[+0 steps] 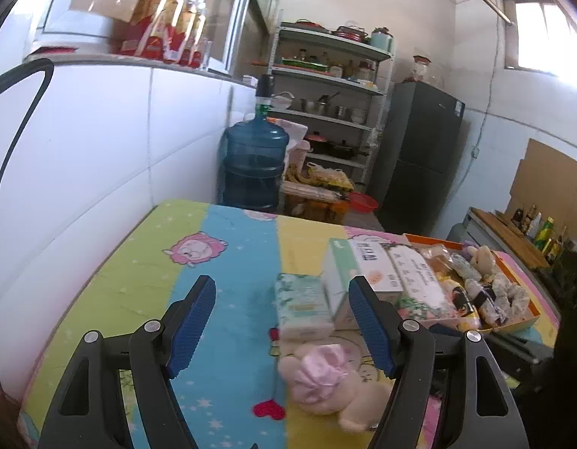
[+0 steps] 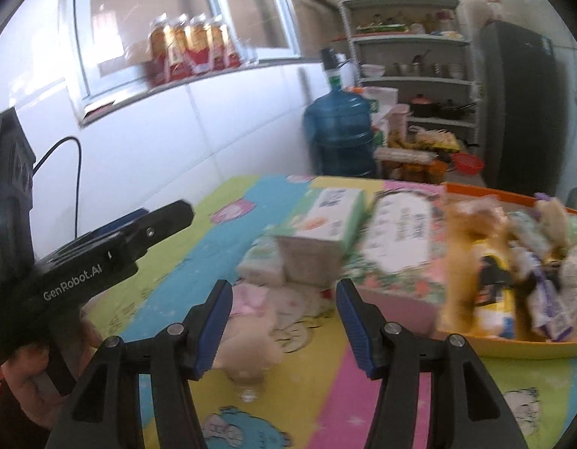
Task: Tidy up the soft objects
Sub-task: 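Grasp the green 'Flower' tissue pack with the left gripper while the right grasps the pink-hatted bear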
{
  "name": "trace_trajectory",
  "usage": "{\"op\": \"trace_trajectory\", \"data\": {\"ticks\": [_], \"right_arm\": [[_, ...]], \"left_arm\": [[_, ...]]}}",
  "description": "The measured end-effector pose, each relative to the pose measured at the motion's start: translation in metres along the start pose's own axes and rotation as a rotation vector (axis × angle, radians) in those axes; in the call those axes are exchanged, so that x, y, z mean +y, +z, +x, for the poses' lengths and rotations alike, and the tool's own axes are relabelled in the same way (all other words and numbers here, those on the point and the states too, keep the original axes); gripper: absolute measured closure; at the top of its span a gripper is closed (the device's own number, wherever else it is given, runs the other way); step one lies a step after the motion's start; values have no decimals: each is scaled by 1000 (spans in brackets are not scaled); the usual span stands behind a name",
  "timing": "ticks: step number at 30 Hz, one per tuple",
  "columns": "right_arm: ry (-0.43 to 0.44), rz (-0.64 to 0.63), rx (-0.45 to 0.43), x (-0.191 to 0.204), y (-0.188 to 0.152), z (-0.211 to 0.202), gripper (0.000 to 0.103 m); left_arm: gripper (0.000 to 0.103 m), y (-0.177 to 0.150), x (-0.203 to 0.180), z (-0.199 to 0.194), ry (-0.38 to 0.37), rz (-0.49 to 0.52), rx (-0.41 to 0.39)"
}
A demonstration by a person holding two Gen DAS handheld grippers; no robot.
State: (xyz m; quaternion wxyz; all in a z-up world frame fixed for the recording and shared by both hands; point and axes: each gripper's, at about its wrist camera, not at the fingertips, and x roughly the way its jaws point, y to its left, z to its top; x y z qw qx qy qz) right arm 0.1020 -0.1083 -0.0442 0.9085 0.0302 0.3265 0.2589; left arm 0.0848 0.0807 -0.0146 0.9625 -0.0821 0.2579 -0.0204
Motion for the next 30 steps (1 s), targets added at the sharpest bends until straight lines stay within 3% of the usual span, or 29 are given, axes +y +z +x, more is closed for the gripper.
{"op": "trace_trajectory", "data": {"ticks": [6, 20, 22, 30], "right_arm": [[24, -44, 95, 20, -5, 35, 37], [55, -21, 235, 19, -22, 75, 37], [60, -21, 238, 18, -24, 74, 57], [83, -27, 191, 13, -31, 30, 61]], "left_arm": [[28, -4, 18, 2, 14, -11, 1], [28, -4, 20, 39, -36, 26, 88], [28, -5, 16, 47, -49, 33, 113], [28, -13, -14, 91, -81, 153, 234]]}}
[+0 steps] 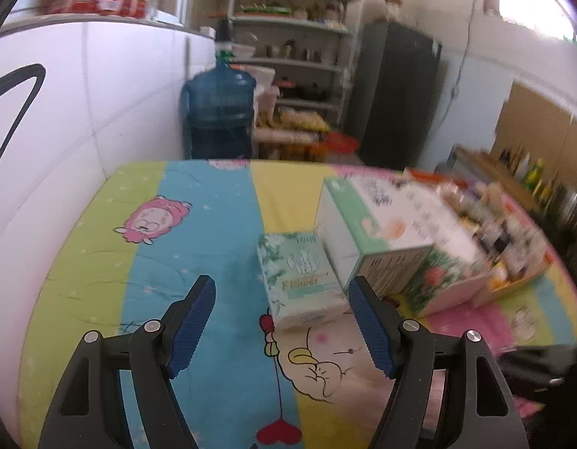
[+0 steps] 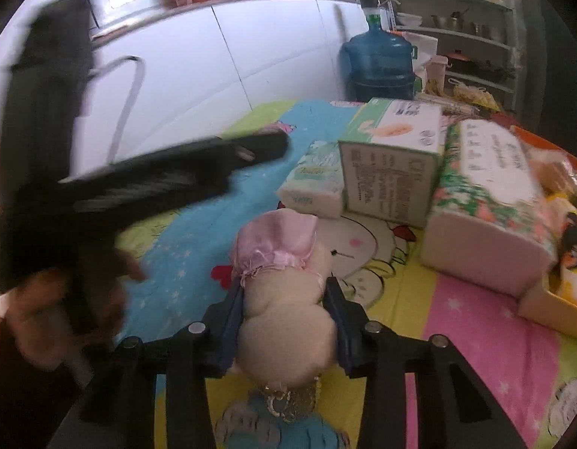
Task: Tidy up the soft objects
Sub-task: 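Grasp the green 'Flower' tissue pack with the left gripper while the right grasps the pink-hatted bear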
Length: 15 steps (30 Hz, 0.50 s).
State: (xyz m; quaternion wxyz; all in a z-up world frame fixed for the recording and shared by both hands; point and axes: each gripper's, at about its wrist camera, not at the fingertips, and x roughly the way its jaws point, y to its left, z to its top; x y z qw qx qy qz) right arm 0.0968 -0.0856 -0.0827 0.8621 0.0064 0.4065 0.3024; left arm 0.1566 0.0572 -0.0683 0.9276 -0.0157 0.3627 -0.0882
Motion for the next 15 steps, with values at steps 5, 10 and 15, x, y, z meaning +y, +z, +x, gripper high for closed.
{"op": "trace_trajectory", "data": {"ticks": [5, 10, 15], "right_arm": [[-22, 46, -32, -17, -11, -31, 61], [-24, 77, -46, -28, -14, -38, 61], [-12, 92, -46, -37, -15, -36, 61]], "left_arm": [[28, -3, -10, 28, -23, 27, 79], [26, -1, -16, 42, -2, 35, 117], [26, -2, -13, 57, 23, 19, 158]]}}
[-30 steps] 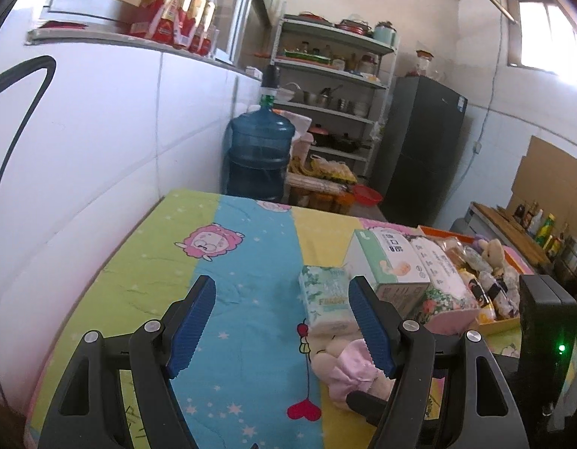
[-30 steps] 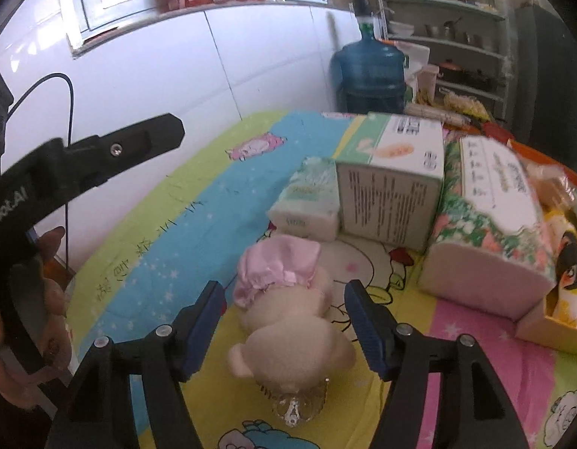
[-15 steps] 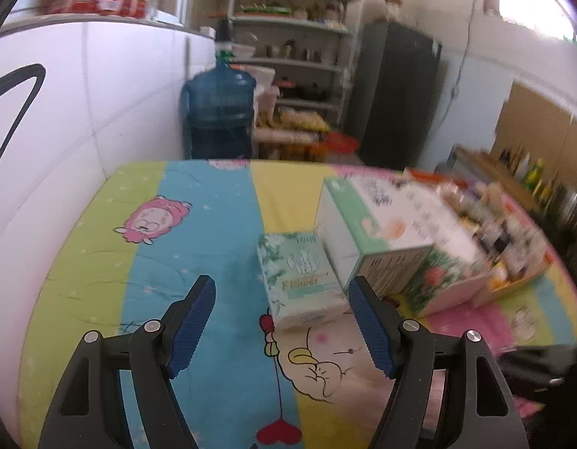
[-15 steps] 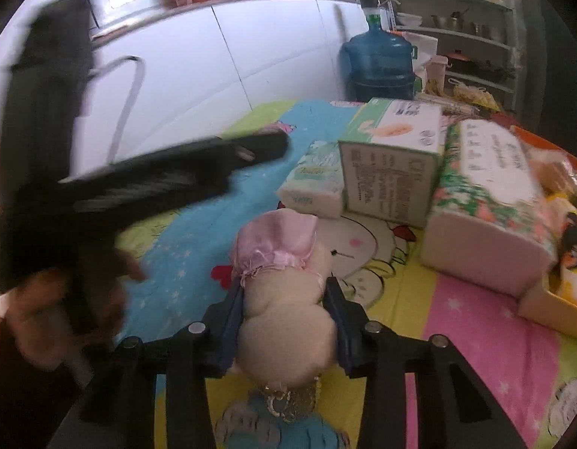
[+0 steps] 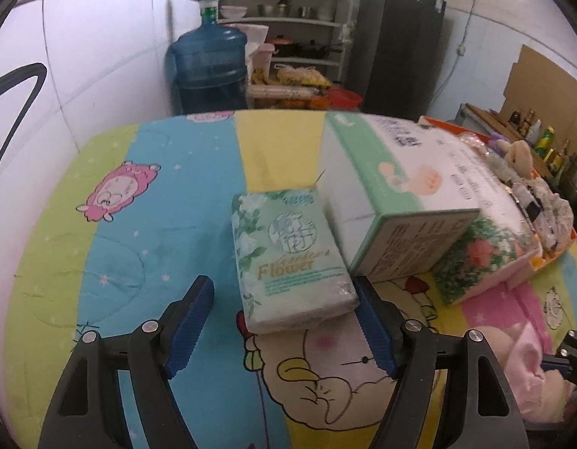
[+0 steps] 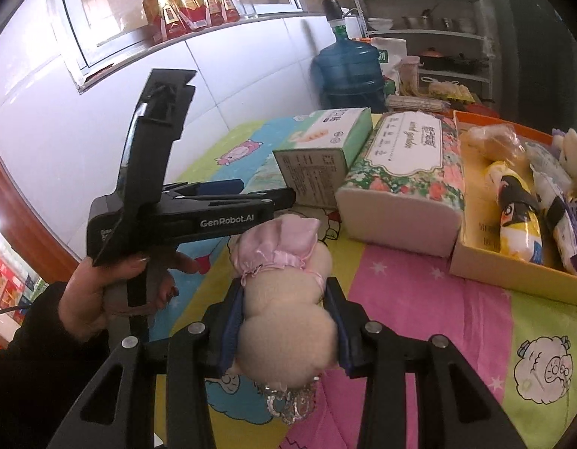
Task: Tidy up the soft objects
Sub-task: 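Grasp the green 'Flower' tissue pack with the left gripper while the right grasps the pink-hatted bear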
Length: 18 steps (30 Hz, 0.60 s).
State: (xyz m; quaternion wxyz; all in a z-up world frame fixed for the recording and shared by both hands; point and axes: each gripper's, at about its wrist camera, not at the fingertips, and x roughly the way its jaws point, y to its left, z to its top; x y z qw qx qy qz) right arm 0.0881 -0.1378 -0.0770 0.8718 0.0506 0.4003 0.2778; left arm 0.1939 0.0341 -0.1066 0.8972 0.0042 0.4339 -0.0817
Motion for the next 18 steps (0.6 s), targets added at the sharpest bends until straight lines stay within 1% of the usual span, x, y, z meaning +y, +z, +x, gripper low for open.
{"op": "trace_trajectory", "data": {"ticks": [3, 5, 6, 7, 12, 18], "right_arm": [[9, 6, -3, -3, -1, 0, 61], [13, 5, -4, -4, -1, 1, 61], [15, 4, -4, -5, 0, 1, 61], [16, 3, -5, -5, -1, 1, 61], [22, 4, -9, -3, -1, 2, 61], [20, -1, -13, 0, 1, 1, 61]], "left_arm": [[27, -1, 3, 1, 3, -12, -3], [36, -1, 5, -1, 2, -20, -17], [46, -2, 7, -2, 6, -25, -21], [49, -4, 11, -4, 6, -31, -25], [52, -6, 21, -10, -16, -68, -53], [53, -14, 25, -26, -5, -91, -98]]}}
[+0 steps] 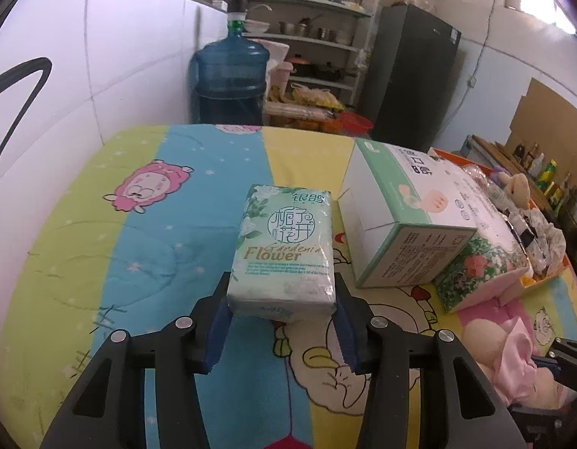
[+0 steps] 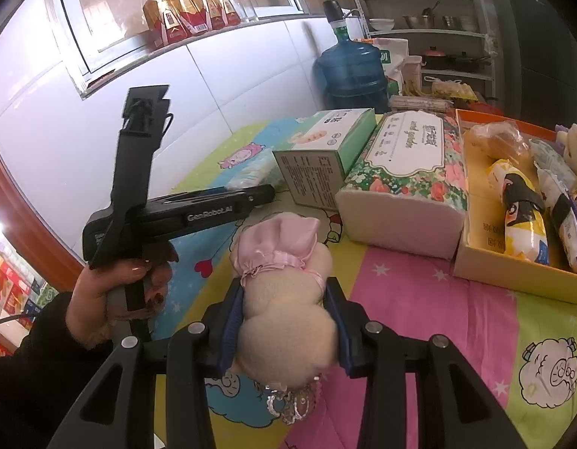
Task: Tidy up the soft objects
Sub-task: 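Grasp the green 'Flower' tissue pack with the left gripper while the right grasps the pink-hatted bear, then carry the tissue pack and pink-hatted bear over the box with both grippers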
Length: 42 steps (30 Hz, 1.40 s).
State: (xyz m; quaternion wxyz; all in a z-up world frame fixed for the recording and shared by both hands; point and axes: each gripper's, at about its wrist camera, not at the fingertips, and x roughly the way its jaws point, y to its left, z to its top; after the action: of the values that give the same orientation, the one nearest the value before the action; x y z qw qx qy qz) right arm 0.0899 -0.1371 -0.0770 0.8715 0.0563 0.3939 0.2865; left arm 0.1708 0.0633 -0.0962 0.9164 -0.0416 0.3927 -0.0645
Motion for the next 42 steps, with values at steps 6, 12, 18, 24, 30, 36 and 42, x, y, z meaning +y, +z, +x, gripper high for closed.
{"op": "trace_trajectory", "data": {"ticks": [6, 12, 18, 24, 30, 36, 42], "right_arm": [[6, -19, -9, 9, 5, -3, 61], [-2, -31, -45, 15, 9, -14, 61], [-29, -21, -99, 9, 14, -33, 61], [-65, 0, -146, -9, 14, -54, 61], [-114, 35, -196, -36, 12, -81, 61], [-159, 71, -243, -64, 11, -106, 61], [-200, 106, -287, -92, 6, -129, 61]], "left_arm": [[53, -4, -2, -30, 17, -8, -63], [53, 3, -12, -63, 8, -2, -123], [53, 11, -38, -84, -26, 36, -162], [53, 22, -69, -91, -53, 78, -183], [53, 29, -103, -90, -67, 115, -192], [53, 35, -137, -88, -65, 138, -202], [53, 39, -168, -83, -66, 164, -210]]}}
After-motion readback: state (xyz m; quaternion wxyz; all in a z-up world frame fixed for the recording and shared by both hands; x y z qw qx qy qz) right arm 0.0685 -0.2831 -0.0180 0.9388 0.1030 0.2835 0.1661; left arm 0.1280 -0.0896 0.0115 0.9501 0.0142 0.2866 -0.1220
